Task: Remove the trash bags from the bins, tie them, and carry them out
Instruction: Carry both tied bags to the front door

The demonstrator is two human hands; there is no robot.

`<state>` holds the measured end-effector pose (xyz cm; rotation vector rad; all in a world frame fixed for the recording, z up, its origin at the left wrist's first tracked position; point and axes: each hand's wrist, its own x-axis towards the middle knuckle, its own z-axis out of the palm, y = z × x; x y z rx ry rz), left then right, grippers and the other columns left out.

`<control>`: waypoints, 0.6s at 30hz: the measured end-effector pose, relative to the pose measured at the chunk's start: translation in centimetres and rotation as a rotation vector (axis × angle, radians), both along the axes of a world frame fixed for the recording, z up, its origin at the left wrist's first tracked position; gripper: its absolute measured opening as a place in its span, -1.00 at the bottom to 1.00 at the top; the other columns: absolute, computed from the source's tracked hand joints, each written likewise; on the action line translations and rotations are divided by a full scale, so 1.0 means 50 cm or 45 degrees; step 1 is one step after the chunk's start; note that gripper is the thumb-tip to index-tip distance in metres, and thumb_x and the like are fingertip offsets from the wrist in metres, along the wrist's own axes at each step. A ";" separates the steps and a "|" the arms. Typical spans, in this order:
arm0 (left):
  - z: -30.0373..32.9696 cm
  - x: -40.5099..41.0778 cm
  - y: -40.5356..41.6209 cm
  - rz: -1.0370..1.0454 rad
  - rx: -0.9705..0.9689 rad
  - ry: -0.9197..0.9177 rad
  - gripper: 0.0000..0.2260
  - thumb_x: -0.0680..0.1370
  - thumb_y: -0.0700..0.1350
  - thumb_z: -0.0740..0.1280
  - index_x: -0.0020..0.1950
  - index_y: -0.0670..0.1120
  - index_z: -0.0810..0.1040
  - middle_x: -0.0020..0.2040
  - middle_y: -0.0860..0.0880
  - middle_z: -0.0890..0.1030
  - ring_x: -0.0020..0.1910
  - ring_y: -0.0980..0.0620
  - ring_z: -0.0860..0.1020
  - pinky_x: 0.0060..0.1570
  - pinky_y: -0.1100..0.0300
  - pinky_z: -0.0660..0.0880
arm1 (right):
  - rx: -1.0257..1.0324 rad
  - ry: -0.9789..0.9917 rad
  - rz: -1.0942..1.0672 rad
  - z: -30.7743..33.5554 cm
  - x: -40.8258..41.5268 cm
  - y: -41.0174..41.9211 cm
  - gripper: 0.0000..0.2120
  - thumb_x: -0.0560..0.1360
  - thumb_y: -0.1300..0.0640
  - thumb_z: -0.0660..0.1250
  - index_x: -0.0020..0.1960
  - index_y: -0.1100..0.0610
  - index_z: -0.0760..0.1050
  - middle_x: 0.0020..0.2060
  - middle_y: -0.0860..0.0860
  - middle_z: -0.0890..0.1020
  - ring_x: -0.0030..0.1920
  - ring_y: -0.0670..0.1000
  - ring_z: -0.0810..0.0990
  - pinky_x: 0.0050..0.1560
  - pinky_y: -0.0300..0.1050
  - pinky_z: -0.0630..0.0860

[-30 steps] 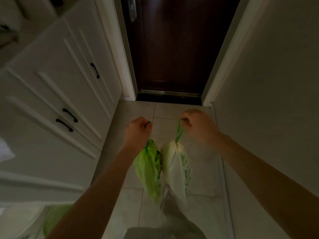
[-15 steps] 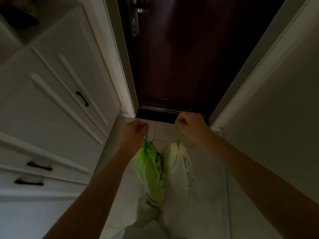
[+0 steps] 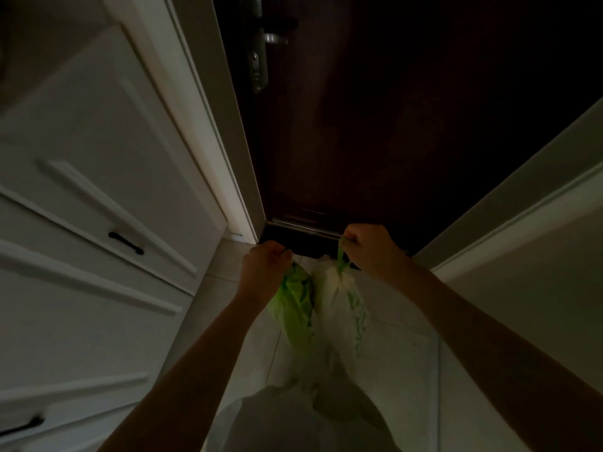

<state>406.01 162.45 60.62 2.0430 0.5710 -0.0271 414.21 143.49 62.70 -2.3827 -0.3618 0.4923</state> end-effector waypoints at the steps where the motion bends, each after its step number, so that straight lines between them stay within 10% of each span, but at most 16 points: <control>1: -0.010 0.023 -0.001 0.033 -0.028 0.036 -0.81 0.53 -0.17 0.33 -0.28 -0.16 0.56 -0.33 -0.13 0.59 -0.34 0.02 0.52 -0.28 0.24 0.40 | -0.017 0.020 0.021 -0.006 0.025 -0.001 -0.77 0.52 0.24 0.21 -0.31 0.23 0.40 -0.43 0.08 0.43 -0.43 0.02 0.40 -0.40 -0.14 0.31; 12: -0.118 0.211 0.032 0.692 -0.490 0.204 -0.75 0.58 -0.15 0.27 -0.30 -0.14 0.52 -0.35 -0.07 0.57 -0.33 0.01 0.51 -0.24 0.18 0.43 | 0.052 0.401 0.115 -0.083 0.270 0.021 -0.76 0.49 0.10 0.29 -0.35 0.05 0.43 -0.36 0.08 0.57 -0.32 0.03 0.54 -0.26 -0.06 0.47; 18: -0.180 0.252 0.073 0.953 -0.542 0.173 -0.77 0.58 -0.16 0.27 -0.27 -0.13 0.54 -0.29 -0.08 0.60 -0.29 0.02 0.55 -0.24 0.19 0.45 | 0.005 0.448 0.055 -0.177 0.385 0.052 -0.70 0.42 0.06 0.29 -0.21 0.33 0.54 -0.22 0.32 0.65 -0.14 0.31 0.64 -0.16 0.17 0.57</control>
